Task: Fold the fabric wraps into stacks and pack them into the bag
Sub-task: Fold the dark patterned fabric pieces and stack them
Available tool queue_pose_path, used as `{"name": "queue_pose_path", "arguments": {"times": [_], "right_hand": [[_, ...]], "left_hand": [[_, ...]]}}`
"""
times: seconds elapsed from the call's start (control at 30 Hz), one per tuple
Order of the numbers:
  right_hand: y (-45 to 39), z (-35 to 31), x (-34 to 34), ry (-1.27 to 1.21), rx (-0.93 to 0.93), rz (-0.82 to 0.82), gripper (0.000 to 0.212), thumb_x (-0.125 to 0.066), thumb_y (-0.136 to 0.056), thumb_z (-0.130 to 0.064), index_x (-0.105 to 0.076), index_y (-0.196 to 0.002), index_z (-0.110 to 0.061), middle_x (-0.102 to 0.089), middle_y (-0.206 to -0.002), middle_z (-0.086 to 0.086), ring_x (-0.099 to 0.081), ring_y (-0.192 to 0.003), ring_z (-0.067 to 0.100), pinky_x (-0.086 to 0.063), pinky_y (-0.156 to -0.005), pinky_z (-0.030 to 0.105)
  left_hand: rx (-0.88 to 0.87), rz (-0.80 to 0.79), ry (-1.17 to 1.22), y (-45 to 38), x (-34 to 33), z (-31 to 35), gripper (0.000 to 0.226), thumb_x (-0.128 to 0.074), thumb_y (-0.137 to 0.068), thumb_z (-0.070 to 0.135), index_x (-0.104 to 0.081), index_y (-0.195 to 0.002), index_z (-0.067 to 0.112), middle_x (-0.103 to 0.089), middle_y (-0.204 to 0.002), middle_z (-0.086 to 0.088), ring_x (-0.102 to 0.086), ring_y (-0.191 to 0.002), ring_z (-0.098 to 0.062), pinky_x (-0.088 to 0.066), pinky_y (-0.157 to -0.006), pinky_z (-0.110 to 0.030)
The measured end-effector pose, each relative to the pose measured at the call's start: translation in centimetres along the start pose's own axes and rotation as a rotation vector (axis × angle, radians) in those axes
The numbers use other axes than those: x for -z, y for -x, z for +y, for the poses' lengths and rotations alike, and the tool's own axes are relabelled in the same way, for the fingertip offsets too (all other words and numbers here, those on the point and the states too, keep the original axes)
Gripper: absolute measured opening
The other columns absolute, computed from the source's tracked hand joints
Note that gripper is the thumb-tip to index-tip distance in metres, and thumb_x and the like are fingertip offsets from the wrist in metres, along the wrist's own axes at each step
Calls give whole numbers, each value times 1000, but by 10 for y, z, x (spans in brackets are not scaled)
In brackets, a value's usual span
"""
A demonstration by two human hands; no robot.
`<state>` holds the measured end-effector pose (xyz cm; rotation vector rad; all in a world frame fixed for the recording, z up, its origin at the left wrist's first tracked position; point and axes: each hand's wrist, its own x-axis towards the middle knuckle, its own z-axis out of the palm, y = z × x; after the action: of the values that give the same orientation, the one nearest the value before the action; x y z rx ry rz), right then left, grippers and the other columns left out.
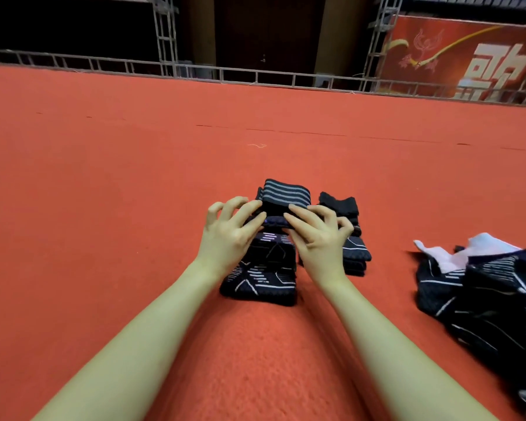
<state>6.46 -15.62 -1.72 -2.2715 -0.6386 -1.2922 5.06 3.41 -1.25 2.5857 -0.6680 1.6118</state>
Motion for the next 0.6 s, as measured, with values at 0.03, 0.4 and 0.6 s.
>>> {"name": "queue_pose_path", "arguments": {"times": [0.03,0.4,0.6], "right_hand": [[0,3,-8,17,7,-40,24,-59,-82,-33,-75,-97,-25,-70,-109,-9,-51,-103,15,-21,-84,33],[41,18,-27,14,18,-489,38,-46,-84,-42,-74,-101,-22,-69,-114,3,-66,-105,18,-27,-94,31],[37,14,-41,114,-10,-500,29,-63,-73,-34,-75,-98,-25,-71,-110,2,-67,-104,20,-44,-94,35]], "left_hand": [[-4,-31,3,1,-7,-3,11,-65,-85,18,-74,-92,16,-69,-112,-2,-52,-107,-21,-32,-83,-38],[220,-708,225,36,-20,8,45,-36,-101,40,-45,-140,21,-36,-151,-2,-31,-140,-14,-19,-113,-31],[333,-957,77,30,-26,14,51,-19,-103,43,-11,-152,32,-5,-160,5,-3,-147,-16,-4,-117,-40]]}}
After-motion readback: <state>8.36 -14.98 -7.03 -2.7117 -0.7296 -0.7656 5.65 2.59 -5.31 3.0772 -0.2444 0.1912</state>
